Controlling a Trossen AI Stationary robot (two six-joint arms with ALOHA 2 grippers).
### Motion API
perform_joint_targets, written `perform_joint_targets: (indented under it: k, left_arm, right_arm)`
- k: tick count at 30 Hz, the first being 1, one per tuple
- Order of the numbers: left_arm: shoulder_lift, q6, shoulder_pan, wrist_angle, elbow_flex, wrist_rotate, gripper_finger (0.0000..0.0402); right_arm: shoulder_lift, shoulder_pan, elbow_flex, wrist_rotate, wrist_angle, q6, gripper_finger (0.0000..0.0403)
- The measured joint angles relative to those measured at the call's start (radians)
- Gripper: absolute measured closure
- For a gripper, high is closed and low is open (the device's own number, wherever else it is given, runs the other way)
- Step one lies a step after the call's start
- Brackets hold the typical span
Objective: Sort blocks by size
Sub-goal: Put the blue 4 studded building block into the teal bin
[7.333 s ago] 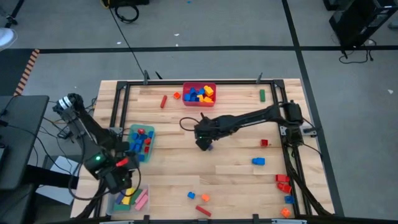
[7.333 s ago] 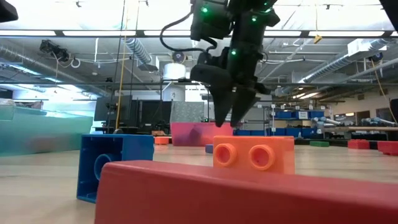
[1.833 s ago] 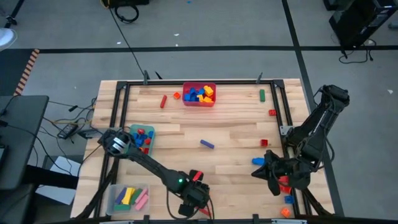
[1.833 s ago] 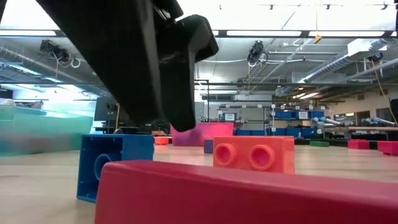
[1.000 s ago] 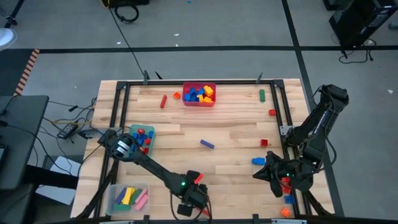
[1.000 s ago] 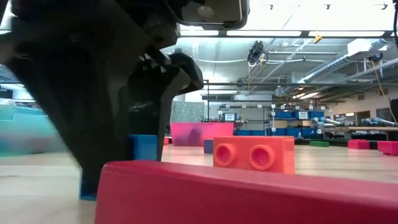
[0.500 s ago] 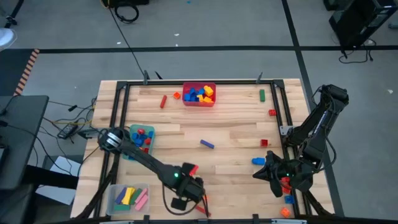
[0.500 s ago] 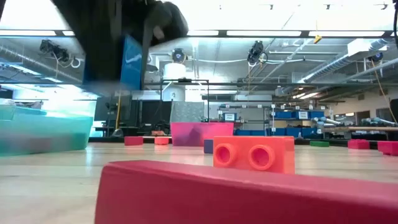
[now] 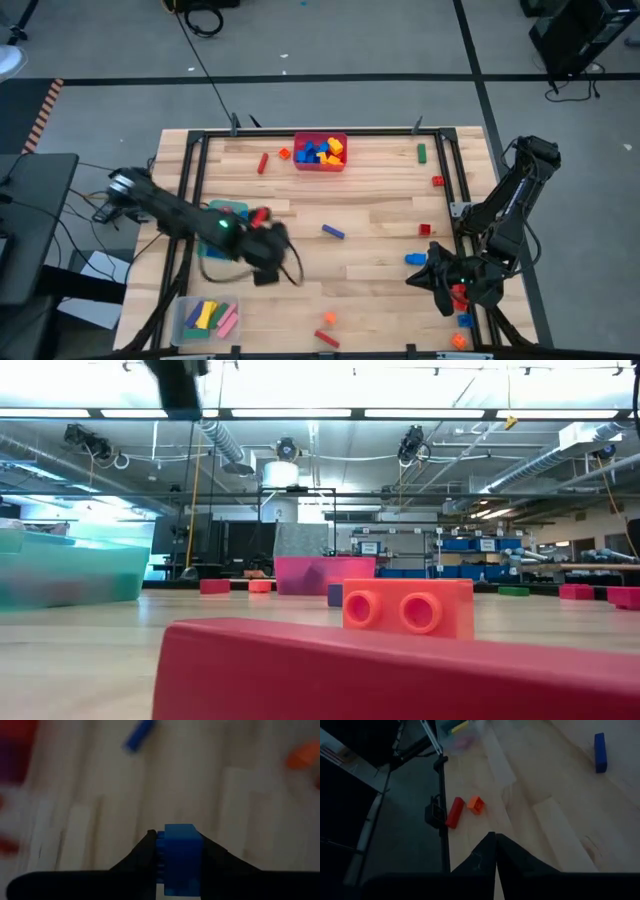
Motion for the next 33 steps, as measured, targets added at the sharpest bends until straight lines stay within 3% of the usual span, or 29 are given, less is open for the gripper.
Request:
perform_joint_targets:
  k: [9,15,20,28,33]
  left_arm:
    - [-0.434,-0.673,0.063,-0.03,-0.43,-0.099,0.0311]
    - [-0.586,-1.038,0.116,-0.064,-0.66,0.016,0.0299]
    - [-0.622,-1.146,0.139,-0.056,-0.758,0.11,0.0283]
    - [-0.622,-1.151,0.14,-0.044,-0.756,0.1,0.0277]
    - [-0.622,-1.151,0.14,-0.035,-0.756,0.1,0.0276]
  right_arm:
    - [0.0,-0.003,0.0,0.018,0.004,0.001,0.0381]
    - [0.0,-0.014,0.0,0.061,0.003,0.008,0.0375]
    - [0.0,-0.042,0.0,0.062,-0.001,0.031,0.0384]
    - [-0.019,-0.131,0.0,0.064,-0.024,0.081,0.0373]
    - [-0.041,-0.206,0.0,0.062,-0.036,0.011,0.035]
